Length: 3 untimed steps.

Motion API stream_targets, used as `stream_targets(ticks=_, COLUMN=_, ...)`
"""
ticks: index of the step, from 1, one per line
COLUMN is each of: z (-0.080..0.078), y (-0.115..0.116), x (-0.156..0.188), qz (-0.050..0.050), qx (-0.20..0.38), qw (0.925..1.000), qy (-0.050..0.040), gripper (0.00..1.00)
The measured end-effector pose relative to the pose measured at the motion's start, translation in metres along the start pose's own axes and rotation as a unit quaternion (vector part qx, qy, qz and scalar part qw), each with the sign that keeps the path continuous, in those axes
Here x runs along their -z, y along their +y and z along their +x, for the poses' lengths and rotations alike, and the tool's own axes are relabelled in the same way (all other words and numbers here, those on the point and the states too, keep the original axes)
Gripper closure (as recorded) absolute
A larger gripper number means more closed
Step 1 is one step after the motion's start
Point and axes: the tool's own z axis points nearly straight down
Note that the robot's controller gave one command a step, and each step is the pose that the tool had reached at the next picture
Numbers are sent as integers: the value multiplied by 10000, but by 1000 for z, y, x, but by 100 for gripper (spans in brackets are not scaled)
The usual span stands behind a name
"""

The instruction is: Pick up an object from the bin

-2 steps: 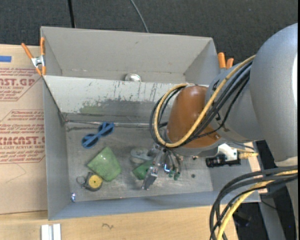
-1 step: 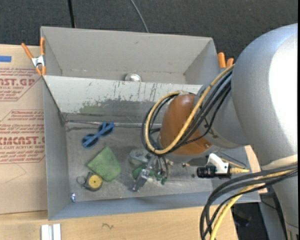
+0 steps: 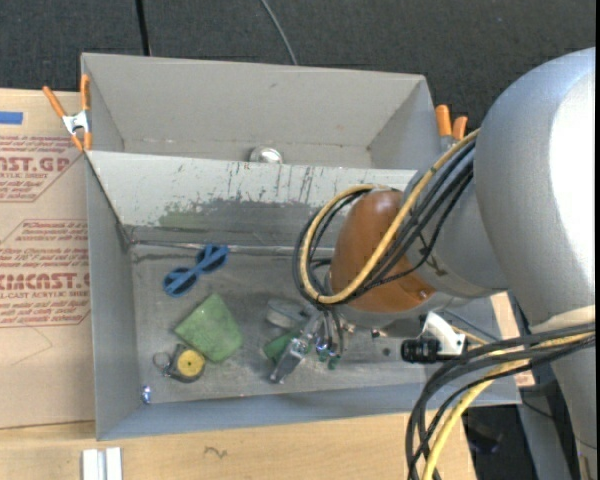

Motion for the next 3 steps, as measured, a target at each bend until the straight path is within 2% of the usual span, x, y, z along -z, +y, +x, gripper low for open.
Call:
stream_targets(ticks=1, z=0, y=0, x=1, qz=-3, qx=3, qw=10000, qy=1, gripper=100)
stream_targets(ticks=2, z=0, y=1, x=14, qz=43, qx=9, qw=10000, qy=55, gripper=100)
stream_targets(ticks=3, z=-2, y=3, x=101, qz=25, qx=13, qw=10000, qy=28, gripper=100)
